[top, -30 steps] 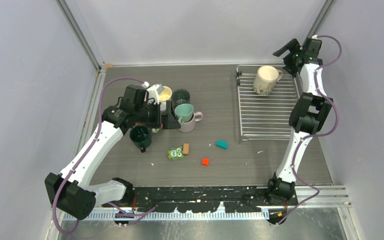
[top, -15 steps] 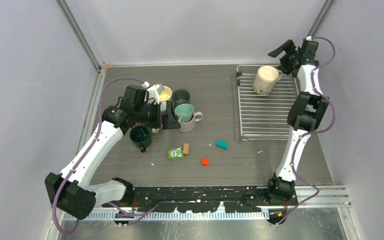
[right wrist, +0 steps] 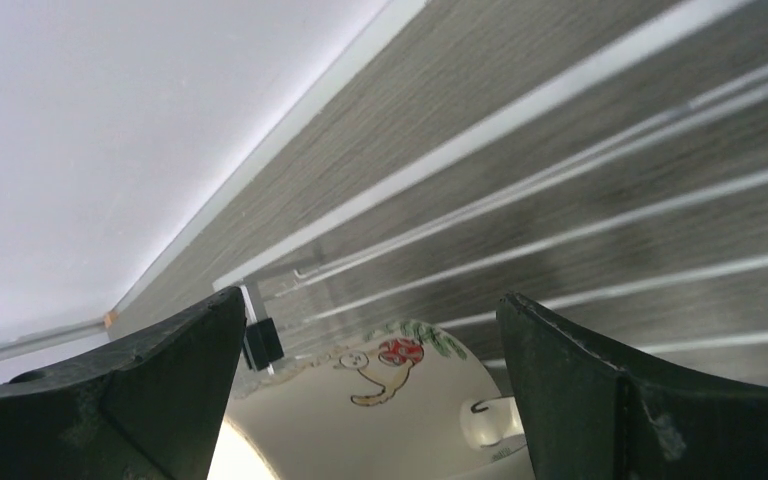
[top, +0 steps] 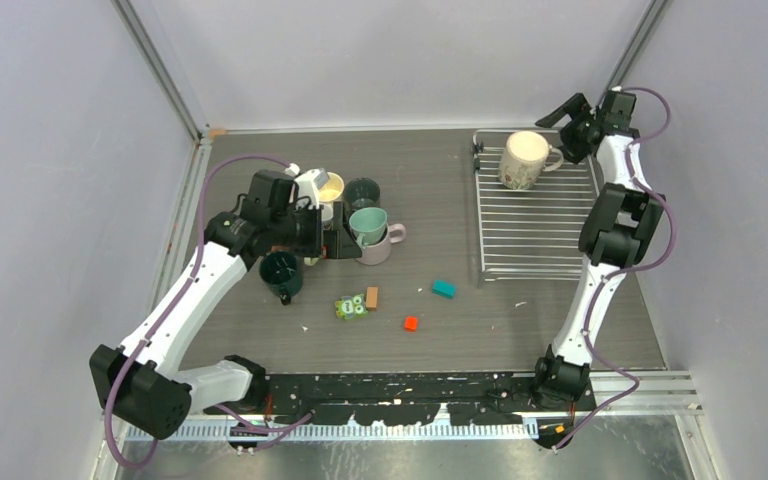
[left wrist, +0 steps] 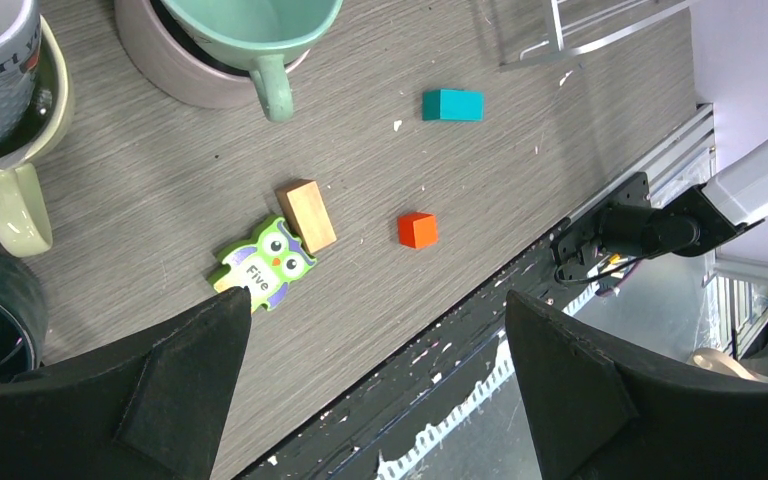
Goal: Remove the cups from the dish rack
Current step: Unload the cup from the dish rack.
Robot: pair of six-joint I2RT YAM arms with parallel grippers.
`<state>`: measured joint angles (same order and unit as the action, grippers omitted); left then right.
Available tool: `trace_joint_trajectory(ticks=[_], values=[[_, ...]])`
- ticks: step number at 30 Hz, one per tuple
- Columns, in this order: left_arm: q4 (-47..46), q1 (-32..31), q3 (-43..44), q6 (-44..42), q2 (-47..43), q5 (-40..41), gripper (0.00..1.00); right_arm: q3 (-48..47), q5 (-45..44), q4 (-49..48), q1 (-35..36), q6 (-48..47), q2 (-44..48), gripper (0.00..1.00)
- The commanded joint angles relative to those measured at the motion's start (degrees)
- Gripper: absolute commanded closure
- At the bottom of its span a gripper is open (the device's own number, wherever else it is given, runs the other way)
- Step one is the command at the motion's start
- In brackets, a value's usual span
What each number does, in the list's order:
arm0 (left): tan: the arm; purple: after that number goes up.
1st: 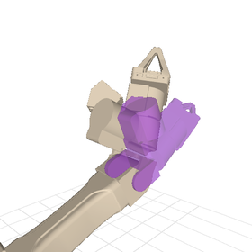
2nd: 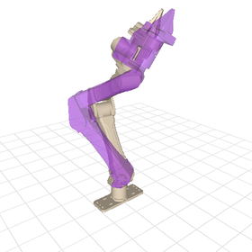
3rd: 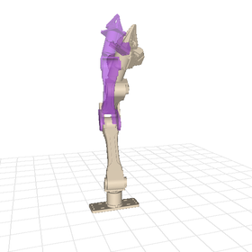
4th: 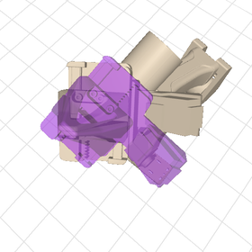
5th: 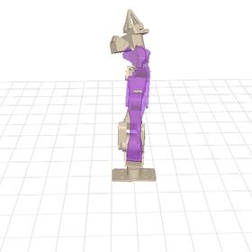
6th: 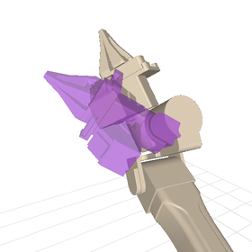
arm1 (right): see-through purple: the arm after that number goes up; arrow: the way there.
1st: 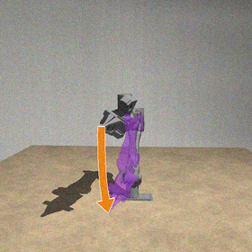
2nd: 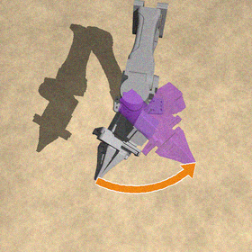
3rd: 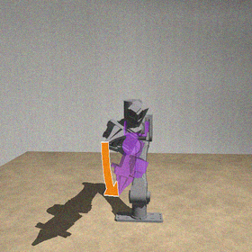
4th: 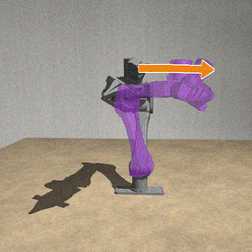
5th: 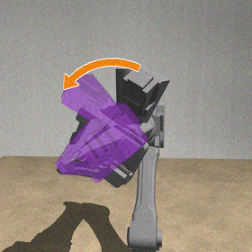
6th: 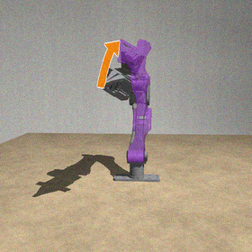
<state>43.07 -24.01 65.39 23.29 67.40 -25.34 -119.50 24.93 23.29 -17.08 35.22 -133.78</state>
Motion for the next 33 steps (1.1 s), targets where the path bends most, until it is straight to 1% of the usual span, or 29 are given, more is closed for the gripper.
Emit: trace_joint_trajectory(ticks=[1, 10, 19, 25, 33], values=[[-1.49, -0.31, 1.59, -0.97, -0.33, -1.11, 0.0, 4.65, -1.31, 0.08, 0.38, 1.62, 7.71, 0.0], [-1.51, -0.84, 1.41, -0.97, -0.69, -1.28, 0.0, 17.17, -3.13, -5.98, 0.37, 8.46, 14.96, 0.0], [-1.52, -1.25, 1.06, -0.89, -1.1, -1.13, 0.0, 34.75, -4.15, -20.05, 0.38, 17.87, 24.47, 0.0], [-1.76, -1.91, 1.16, -0.86, -0.77, -1.27, 0.0, 37.83, -4.68, -22.88, 0.47, 20.19, 26.36, 0.0], [-1.53, -2.18, 1.32, -0.96, -0.71, -1.21, 0.0, 33.32, -4.07, -19.52, 0.64, 17.45, 23.67, 0.0]])
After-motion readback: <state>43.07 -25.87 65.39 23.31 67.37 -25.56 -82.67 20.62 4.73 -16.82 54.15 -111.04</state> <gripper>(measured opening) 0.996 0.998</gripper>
